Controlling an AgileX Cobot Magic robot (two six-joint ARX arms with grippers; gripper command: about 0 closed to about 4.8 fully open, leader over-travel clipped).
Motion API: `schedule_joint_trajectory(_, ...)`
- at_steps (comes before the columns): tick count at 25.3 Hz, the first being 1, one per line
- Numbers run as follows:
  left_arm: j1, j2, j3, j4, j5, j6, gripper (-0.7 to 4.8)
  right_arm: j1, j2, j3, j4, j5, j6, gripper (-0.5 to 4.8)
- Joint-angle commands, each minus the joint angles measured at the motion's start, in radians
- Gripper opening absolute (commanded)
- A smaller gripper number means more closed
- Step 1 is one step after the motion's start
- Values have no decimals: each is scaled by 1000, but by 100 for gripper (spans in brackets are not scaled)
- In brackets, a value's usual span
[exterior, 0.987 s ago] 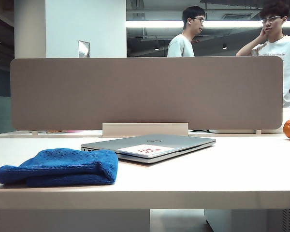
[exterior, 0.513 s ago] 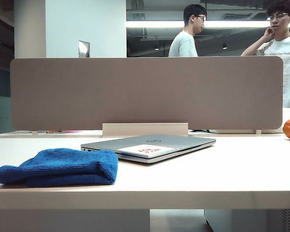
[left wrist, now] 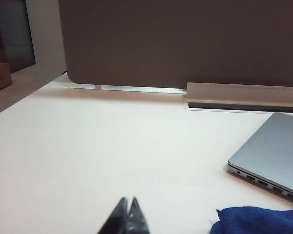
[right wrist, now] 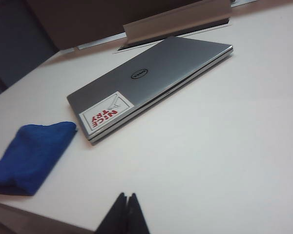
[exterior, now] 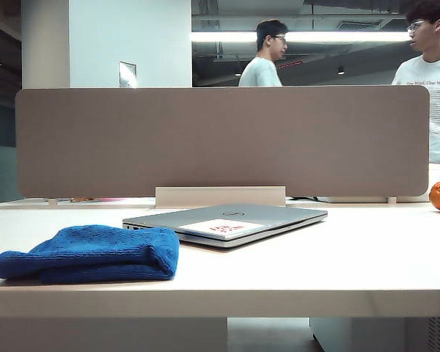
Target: Pick up the blue rag and put it over the laptop.
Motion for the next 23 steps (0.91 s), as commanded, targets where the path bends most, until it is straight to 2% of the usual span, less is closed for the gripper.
schedule_joint_trajectory(1,-1,1,3,9,1,1,-6,1,-2,-5,18,-25,109,0)
schedule_joint_trajectory(4,-1,1,3,9,1,1,-6,1,-2,-5,19,-51,225,0)
schedule_joint_trajectory(6,-1,1,3,9,1,1,-6,1,-2,-5,22,-74,250,0)
schedule_joint_trajectory(10,-1,1,3,9,1,-4,-6,0,-2,-3,24,-164,252,0)
schedule_joint_trajectory(12,-1,1,4,9,2,-94,-6,0,-2,-3,25,-230,253,0)
schedule_joint_trajectory(15,-1,1,4,9,13,-143,-6,0,-2,-3,25,-274,253,0)
schedule_joint_trajectory(20,-1,1,6,9,83,-156,-6,0,-2,-3,25,-344,280,0)
schedule_joint_trajectory(23,-1,1,6,9,137,-158,-6,0,-2,-3,24,-354,297,0)
